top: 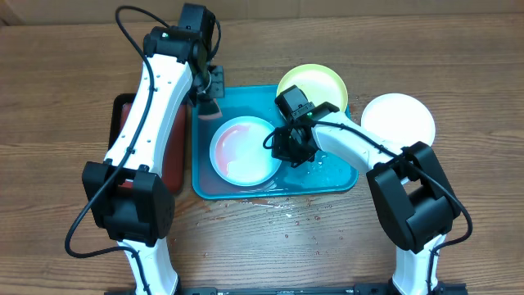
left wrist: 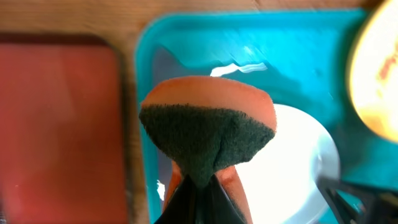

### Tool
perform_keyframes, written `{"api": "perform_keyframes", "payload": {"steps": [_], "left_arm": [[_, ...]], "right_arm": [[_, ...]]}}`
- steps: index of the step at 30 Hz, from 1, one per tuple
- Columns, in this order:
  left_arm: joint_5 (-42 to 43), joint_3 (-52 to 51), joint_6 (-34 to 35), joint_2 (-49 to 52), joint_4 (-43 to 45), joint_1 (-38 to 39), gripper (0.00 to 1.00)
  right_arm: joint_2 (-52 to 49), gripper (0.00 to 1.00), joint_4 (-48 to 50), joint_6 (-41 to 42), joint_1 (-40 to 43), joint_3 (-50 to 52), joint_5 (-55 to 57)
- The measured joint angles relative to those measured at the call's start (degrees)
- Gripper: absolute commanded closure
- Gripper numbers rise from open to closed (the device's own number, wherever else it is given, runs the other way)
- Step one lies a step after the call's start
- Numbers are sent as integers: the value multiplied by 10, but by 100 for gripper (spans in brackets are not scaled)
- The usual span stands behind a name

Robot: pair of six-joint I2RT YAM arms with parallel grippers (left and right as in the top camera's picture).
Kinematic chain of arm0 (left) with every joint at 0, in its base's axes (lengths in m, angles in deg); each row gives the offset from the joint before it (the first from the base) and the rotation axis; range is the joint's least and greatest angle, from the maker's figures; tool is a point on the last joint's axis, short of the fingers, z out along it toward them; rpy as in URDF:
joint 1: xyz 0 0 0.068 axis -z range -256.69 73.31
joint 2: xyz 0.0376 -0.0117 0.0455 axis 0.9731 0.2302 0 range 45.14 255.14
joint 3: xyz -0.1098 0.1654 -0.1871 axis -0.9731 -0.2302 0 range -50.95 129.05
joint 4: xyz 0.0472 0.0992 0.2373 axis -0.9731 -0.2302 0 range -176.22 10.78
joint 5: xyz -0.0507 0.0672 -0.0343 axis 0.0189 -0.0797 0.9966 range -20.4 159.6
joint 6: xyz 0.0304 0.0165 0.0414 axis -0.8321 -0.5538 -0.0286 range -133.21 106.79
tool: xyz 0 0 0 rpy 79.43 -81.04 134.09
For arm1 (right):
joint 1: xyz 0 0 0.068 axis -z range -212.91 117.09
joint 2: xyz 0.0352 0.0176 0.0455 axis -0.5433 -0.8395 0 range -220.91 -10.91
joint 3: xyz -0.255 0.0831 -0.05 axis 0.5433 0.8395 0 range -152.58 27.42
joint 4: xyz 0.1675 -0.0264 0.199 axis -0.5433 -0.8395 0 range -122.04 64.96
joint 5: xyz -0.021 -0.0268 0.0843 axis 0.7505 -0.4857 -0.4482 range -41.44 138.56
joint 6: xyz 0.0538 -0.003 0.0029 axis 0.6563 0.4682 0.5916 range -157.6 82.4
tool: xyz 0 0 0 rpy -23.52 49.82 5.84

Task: Clean dirty plates on tray and stack at the side
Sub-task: 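Lift sponge away and tilt the light blue plate up with right gripper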

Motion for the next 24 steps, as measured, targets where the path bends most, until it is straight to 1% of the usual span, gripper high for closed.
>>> {"api": "perform_keyframes", "payload": {"steps": [5,12,16,24], "left_arm": [[32,-12,-2,0,-8,0,96],[43,-60,-2,0,11,0,96],[45,-78,-2,0,24,0,96],[47,-93,-2,0,29,0,96]], "right_arm": [[21,96,-40,-14,-4,-2,46],[130,96,-106,-23,-43,-2,199],[148,96,-135,-23,-76,-3,286],[148,96,-201,44,-159,-3,495]]}}
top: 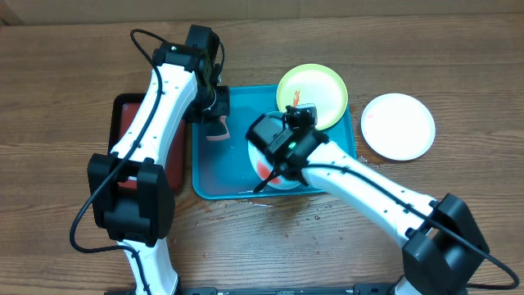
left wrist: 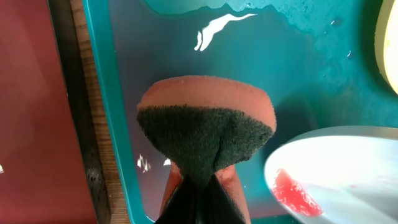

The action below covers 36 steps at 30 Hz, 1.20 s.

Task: Clean dirty plates on tray and stack at the side
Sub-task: 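Lift sponge away and tilt the light blue plate up with right gripper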

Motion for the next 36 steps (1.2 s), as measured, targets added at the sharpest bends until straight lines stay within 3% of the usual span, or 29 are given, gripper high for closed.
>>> {"api": "perform_keyframes", "payload": {"steps": [19,36], "left_arm": [[0,0,0,0,17,22,96],[0,0,0,0,19,22,96]], "right_arm": [[19,96,-24,40,-112,-1,367],[19,96,-25,40,-153,-1,494]]}}
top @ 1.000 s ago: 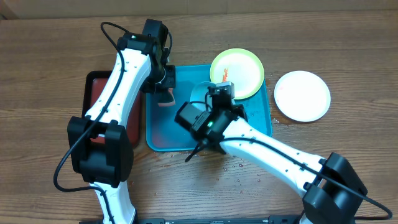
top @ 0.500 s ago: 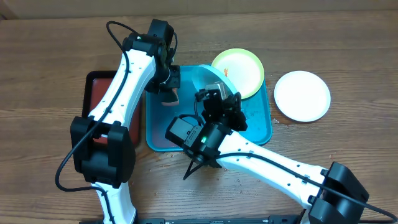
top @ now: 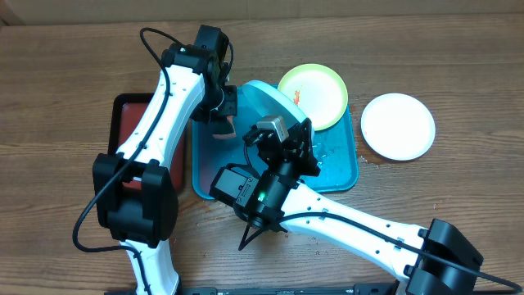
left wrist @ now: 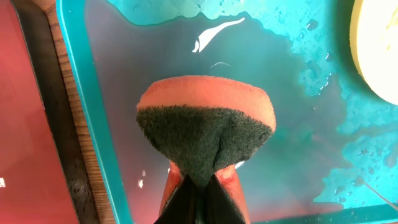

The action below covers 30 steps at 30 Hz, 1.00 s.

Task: Clean dirty plates on tray and stack at the side
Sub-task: 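Lift sponge away and tilt the light blue plate up with right gripper, then carry the light blue plate right and set it on the white plate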

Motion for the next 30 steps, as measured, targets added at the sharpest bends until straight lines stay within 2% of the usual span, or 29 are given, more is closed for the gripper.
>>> {"api": "perform_keyframes", "payload": {"steps": [21,26,30], "left_arm": [[0,0,0,0,0,0,96],[0,0,0,0,0,0,96],[0,0,0,0,0,0,96]], "right_arm": [[0,96,0,0,0,0,-7],[0,96,-1,0,0,0,-81],[0,96,-8,0,0,0,-181]]}}
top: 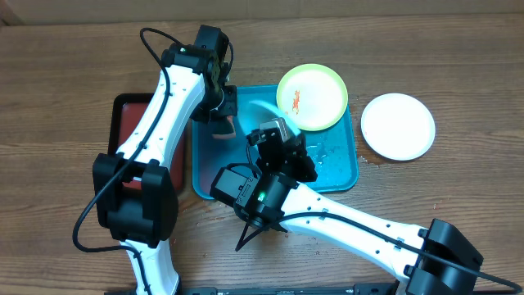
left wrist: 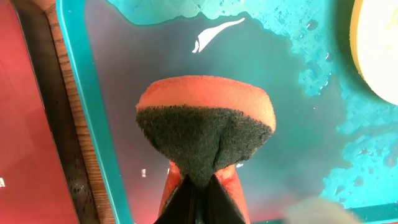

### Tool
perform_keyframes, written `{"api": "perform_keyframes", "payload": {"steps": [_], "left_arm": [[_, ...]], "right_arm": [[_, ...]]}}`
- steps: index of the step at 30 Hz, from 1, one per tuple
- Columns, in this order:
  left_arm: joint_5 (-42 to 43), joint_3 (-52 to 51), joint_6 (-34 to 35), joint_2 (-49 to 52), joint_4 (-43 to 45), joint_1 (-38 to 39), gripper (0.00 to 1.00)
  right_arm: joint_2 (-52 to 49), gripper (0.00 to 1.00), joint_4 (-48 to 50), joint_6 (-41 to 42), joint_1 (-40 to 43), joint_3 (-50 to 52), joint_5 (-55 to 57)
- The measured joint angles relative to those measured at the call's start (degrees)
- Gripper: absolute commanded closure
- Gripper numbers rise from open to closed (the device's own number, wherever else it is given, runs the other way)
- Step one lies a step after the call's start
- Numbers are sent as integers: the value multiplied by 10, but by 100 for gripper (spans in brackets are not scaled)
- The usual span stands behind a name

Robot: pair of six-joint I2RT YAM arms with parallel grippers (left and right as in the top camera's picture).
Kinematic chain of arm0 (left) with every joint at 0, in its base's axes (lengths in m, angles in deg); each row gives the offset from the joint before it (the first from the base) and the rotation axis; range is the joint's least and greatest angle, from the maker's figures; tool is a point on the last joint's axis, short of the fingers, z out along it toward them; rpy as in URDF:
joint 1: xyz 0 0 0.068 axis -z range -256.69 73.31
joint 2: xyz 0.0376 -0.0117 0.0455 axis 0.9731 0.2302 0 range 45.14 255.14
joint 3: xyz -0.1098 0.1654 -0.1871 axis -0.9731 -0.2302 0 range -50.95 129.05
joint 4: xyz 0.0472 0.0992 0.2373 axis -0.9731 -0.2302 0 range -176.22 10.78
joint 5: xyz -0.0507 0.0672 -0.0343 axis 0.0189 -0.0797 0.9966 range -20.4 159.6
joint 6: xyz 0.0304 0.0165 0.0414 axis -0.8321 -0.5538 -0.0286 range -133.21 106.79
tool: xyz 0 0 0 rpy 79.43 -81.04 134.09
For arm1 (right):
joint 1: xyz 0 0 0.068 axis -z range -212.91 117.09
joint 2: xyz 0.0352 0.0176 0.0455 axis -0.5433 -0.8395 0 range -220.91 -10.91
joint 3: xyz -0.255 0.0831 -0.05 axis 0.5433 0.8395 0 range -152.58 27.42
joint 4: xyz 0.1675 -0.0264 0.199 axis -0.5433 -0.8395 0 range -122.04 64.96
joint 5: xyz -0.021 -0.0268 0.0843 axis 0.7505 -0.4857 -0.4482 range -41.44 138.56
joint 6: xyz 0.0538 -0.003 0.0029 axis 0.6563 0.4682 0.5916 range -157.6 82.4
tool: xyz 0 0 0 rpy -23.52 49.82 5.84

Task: Clean dirty plates on tray and stack at the side
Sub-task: 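Carry the light blue plate right and set it on the white plate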

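Note:
My left gripper (top: pixel 221 124) is shut on an orange sponge with a dark green scrub face (left wrist: pixel 205 134), held over the left half of the wet teal tray (top: pixel 336 168). My right gripper (top: pixel 288 156) is raised high over the tray's middle and grips a white plate with a red stain; the plate shows only as a pale tilted patch (top: pixel 260 106) and a blurred pale edge (left wrist: pixel 314 210). A yellow-green plate (top: pixel 312 97) with red smears rests on the tray's far right corner. A clean white plate (top: pixel 398 125) lies on the table to the right.
A dark red tray (top: pixel 123 139) lies left of the teal tray. Water pools on the teal tray's floor (left wrist: pixel 323 81) and drops lie on the wooden table in front of it. The right arm's long white link crosses the table's near right.
The tilted white plate in my right gripper has shifted, and its pale edge now shows at the lower right of the left wrist view. The left gripper and sponge have stayed put.
The stained white plate lay flat on the tray, my right gripper at its right rim and the sponge at the tray's far left corner. Then the plate was lifted at the tray's middle. Later it hung tilted high, the sponge beside it.

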Motion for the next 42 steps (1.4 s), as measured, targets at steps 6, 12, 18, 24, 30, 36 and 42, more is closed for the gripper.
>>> {"api": "perform_keyframes", "payload": {"steps": [6,12,18,24,30,36,42], "left_arm": [[0,0,0,0,0,0,96],[0,0,0,0,-1,0,96],[0,0,0,0,-2,0,96],[0,0,0,0,-2,0,96],[0,0,0,0,-2,0,96],[0,0,0,0,-2,0,96],[0,0,0,0,-2,0,96]], "right_arm": [[0,96,14,-55,6,-1,-166],[0,96,25,-102,64,-1,-304],[6,96,32,-123,162,-1,-424],[33,96,60,-167,277,-2,-562],[42,96,61,-187,416,-3,-666],[42,96,64,-192,571,-3,-715],[42,96,110,-193,685,5,-717]]}}
